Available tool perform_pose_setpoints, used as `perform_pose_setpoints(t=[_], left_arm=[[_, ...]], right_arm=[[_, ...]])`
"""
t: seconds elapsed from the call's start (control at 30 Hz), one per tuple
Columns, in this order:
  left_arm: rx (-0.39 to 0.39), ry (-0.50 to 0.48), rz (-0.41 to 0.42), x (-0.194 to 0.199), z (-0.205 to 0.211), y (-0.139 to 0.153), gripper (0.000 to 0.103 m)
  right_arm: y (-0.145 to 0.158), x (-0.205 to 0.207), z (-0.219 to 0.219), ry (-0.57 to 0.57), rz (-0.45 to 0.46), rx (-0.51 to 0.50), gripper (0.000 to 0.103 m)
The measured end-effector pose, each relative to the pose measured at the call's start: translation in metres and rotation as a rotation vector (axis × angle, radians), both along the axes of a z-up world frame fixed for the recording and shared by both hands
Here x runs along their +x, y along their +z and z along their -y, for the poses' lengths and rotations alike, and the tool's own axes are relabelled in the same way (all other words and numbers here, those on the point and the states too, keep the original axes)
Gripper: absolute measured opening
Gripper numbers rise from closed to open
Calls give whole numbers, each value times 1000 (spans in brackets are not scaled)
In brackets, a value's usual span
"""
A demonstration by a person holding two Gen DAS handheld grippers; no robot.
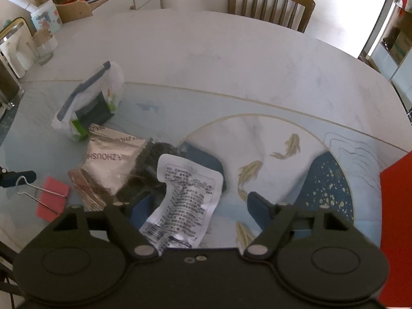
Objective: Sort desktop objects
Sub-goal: 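Grasp the red binder clip with the left tool while the right tool grasps the white printed sachet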
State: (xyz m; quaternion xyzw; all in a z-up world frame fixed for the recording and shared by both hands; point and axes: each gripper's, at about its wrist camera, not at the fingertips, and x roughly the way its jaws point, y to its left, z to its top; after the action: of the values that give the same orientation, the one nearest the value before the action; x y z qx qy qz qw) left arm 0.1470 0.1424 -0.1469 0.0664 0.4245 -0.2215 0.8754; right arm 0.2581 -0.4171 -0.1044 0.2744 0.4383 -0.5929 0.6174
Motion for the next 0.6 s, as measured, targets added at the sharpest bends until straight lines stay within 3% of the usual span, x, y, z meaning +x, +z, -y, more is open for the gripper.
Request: perform_pose_setpoints(t=[0.27, 0.37, 0.6], left_arm=[[20, -10, 13, 5, 4, -4, 100], [16, -15, 13, 4, 4, -5, 88], [4, 1, 33, 4, 4, -2, 60]], right_arm=[[-8, -10, 2, -33, -3, 28, 65], [-12, -14, 3, -48, -2, 45, 57], [-15, -17, 3, -58, 5, 54, 57]])
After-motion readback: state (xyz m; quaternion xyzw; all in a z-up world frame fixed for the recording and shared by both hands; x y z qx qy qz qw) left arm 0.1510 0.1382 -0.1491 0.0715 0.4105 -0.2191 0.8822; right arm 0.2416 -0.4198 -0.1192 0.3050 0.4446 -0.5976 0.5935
